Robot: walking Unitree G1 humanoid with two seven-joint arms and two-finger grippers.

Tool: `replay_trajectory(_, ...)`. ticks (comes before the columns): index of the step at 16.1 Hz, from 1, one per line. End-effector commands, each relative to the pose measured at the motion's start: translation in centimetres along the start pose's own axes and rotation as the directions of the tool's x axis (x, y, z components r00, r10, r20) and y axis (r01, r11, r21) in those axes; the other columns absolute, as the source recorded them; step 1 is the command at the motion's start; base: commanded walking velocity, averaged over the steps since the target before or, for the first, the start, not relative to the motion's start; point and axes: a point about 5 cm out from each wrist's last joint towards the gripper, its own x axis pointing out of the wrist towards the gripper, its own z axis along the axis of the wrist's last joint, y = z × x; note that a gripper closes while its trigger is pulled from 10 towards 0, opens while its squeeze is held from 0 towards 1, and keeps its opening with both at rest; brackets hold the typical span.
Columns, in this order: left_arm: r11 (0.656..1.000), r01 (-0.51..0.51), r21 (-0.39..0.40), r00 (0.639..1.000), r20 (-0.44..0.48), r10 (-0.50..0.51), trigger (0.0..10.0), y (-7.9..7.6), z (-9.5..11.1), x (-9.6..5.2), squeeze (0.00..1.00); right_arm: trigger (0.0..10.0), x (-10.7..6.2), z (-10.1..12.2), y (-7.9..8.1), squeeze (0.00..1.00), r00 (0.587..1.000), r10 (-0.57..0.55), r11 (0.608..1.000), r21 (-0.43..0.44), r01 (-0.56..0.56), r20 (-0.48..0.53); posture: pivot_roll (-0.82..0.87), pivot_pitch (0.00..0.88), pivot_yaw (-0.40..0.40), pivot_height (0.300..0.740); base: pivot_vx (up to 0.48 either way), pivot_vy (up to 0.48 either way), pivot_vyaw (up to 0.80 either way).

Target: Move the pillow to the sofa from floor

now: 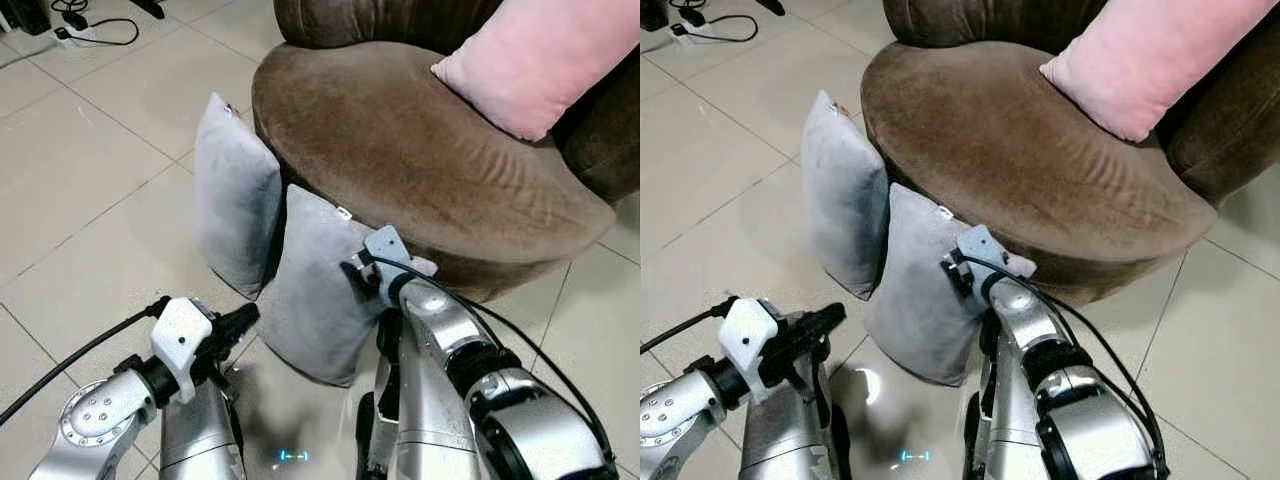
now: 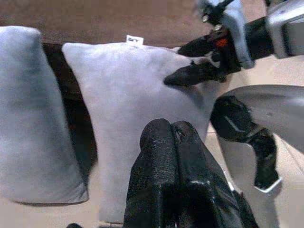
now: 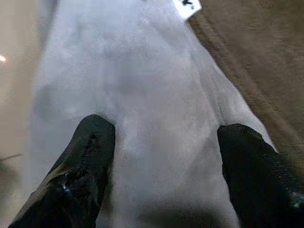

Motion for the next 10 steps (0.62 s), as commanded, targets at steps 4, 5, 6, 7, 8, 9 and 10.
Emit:
replay_trajectory(4, 0.999, 0.051, -0.009, 0.999, -0.011, -0.051, 10.0, -0.4, 0.0, 0.1, 0.0, 0.7, -0.3, -1.8, 0.9, 0.0, 0.998, 0.048, 0.998, -0.037, -0.05, -0.048, 0.1, 0.188, -0.064, 0.442, 0.0, 0.0, 0.0)
replay_trajectory(5, 0.998, 0.055, -0.012, 0.998, -0.016, -0.055, 10.0, -0.3, 0.0, 0.2, 0.0, 0.0, -0.3, -1.9, 1.2, 0.0, 0.997, 0.065, 0.997, -0.033, -0.067, -0.042, 0.1, 0.19, -0.063, 0.442, 0.0, 0.0, 0.0)
replay_trajectory(6, 0.998, 0.062, -0.015, 0.998, -0.02, -0.062, 10.0, -0.3, -0.1, 0.2, 0.0, 0.0, -0.3, -2.0, 1.5, 0.0, 0.996, 0.081, 0.996, -0.027, -0.082, -0.037, 0.09, 0.19, -0.062, 0.442, 0.0, 0.0, 0.0)
replay_trajectory(7, 0.998, 0.066, -0.017, 0.998, -0.022, -0.067, 10.0, -0.3, -0.1, 0.2, 0.0, 0.0, -0.3, -2.1, 1.6, 0.0, 0.996, 0.085, 0.996, -0.025, -0.086, -0.035, 0.09, 0.191, -0.061, 0.442, 0.0, 0.0, 0.0)
replay_trajectory(8, 0.997, 0.071, -0.019, 0.997, -0.023, -0.072, 10.0, -0.4, -0.1, 0.3, 0.0, 0.0, -0.4, -2.2, 1.6, 0.0, 0.996, 0.087, 0.996, -0.024, -0.088, -0.034, 0.09, 0.191, -0.061, 0.442, 0.0, 0.0, 0.0)
replay_trajectory(9, 0.997, 0.078, -0.021, 0.997, -0.026, -0.079, 10.0, -0.4, -0.2, 0.4, 0.0, 0.0, -0.4, -2.3, 1.7, 0.0, 0.995, 0.091, 0.995, -0.026, -0.092, -0.034, 0.09, 0.191, -0.061, 0.442, 0.0, 0.0, 0.0)
replay_trajectory(10, 0.996, 0.081, -0.02, 0.996, -0.027, -0.082, 10.0, -0.4, -0.2, 0.4, 0.0, 0.0, -0.4, -2.3, 1.7, 0.0, 0.995, 0.093, 0.995, -0.026, -0.094, -0.033, 0.09, 0.191, -0.061, 0.442, 0.0, 0.0, 0.0)
